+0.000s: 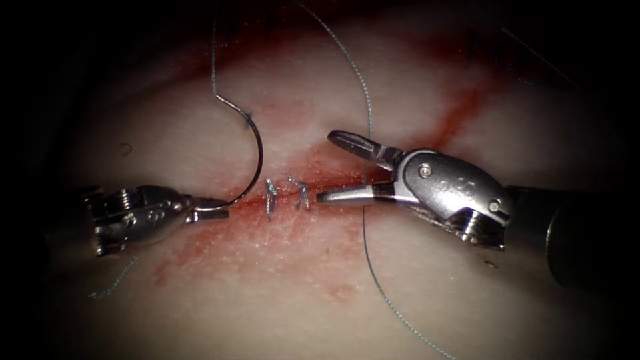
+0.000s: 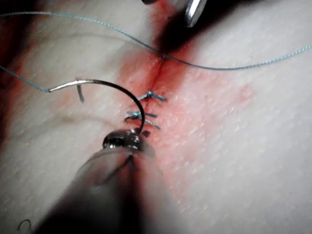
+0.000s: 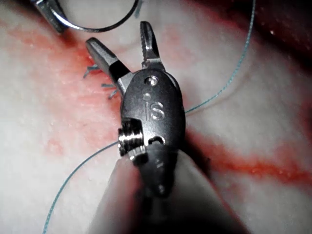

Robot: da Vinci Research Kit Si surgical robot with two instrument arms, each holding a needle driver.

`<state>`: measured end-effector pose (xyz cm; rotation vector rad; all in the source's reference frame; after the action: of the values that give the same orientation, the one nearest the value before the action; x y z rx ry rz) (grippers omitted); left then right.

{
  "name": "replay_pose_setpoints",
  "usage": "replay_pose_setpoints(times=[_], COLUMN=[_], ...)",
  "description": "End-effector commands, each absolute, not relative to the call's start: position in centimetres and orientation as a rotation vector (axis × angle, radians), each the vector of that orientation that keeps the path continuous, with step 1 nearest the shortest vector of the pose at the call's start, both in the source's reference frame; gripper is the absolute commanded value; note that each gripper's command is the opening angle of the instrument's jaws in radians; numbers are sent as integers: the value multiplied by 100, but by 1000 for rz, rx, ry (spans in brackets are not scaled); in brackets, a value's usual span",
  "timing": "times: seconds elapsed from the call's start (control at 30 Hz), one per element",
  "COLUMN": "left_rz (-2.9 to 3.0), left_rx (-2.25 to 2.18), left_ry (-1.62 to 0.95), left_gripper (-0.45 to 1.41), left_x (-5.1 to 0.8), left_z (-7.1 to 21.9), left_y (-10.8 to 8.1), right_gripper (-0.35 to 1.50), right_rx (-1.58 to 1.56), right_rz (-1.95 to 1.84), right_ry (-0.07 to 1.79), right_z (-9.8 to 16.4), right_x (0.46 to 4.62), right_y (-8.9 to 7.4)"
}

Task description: Wound Closure

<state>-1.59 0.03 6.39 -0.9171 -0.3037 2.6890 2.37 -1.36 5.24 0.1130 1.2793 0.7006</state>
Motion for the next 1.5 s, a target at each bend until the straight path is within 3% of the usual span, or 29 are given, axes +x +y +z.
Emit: replay_pose_setpoints(times=[0.03, 0.3, 0.8, 1.27, 1.5], left_rz=[2689, 2561, 2073, 2333, 2395], left_rx=[-913, -909, -967, -720, -699], left_ry=[-299, -369, -989, -778, -664], left_gripper=[-45, -45, -45, -45, -45], left_x=[-166, -135, -71, 41, 44], left_z=[646, 644, 727, 710, 673], left_y=[1, 3, -30, -19, 0], right_gripper=[93, 91, 91, 91, 96], right_rx=[107, 88, 86, 92, 96], right_rz=[741, 788, 787, 781, 780], right_ry=[1265, 1241, 1242, 1246, 1248], right_z=[530, 531, 532, 531, 532], right_x=[248, 244, 245, 246, 244], right_y=[-138, -136, -137, -139, -137])
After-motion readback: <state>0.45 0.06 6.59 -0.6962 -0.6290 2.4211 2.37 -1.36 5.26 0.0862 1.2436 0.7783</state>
